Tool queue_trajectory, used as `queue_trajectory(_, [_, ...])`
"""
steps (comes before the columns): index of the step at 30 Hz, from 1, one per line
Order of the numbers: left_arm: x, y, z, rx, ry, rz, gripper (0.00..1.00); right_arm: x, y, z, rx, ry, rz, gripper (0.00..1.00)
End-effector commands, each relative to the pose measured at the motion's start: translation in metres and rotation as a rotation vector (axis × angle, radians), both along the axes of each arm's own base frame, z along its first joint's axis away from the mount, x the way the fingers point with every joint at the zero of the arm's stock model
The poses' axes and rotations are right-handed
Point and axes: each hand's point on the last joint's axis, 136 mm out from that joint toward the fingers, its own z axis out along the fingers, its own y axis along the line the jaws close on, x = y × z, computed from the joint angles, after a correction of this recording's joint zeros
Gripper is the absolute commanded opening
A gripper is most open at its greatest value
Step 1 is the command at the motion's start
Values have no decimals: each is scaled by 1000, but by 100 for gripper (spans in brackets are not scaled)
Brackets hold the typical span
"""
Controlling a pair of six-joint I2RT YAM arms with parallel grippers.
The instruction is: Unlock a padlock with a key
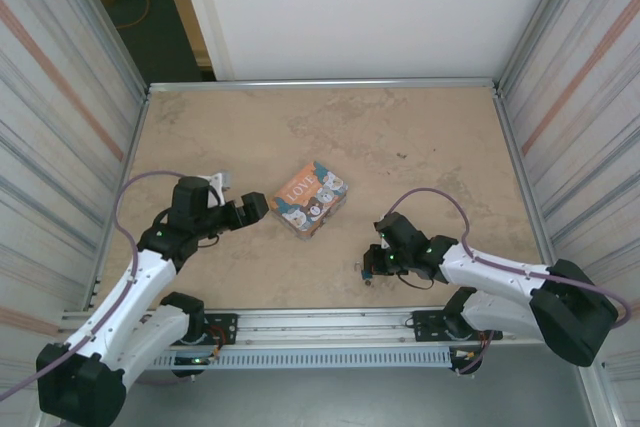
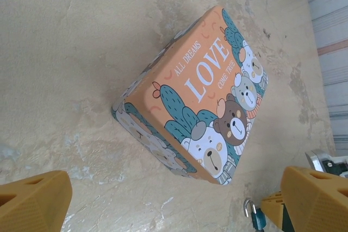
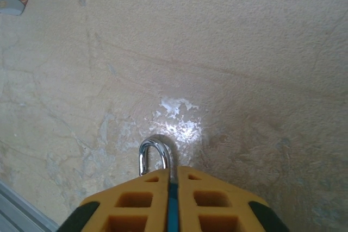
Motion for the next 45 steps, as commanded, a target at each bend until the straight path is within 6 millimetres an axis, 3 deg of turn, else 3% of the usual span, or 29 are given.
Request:
queue_trajectory(1, [0,5,14,2,-32,11,99,9,3,20,-1,-70,15,17])
queue_trajectory(9, [4,21,35,-105,-28,64,99,28,0,62,5,-223,13,37])
queue_trajectory(14, [4,37,38,-105,-25,120,99,35,-6,82,5,-293,14,45])
queue_trajectory(22, [4,52,45,-12,-58,148,99,51,-32,112,5,-416,-44,61])
queue_trajectory(34, [1,67,57,47,-118,219,99,64,-83,123,-56,-499,-172,80])
queue_trajectory(38, [-1,75,58,73,-143,254,99,67,-97,124,-71,-521,-228,100])
queue_trajectory(45, [-1,84,59,108,-178,291,99,73,-108,128,-91,-548,-261,100])
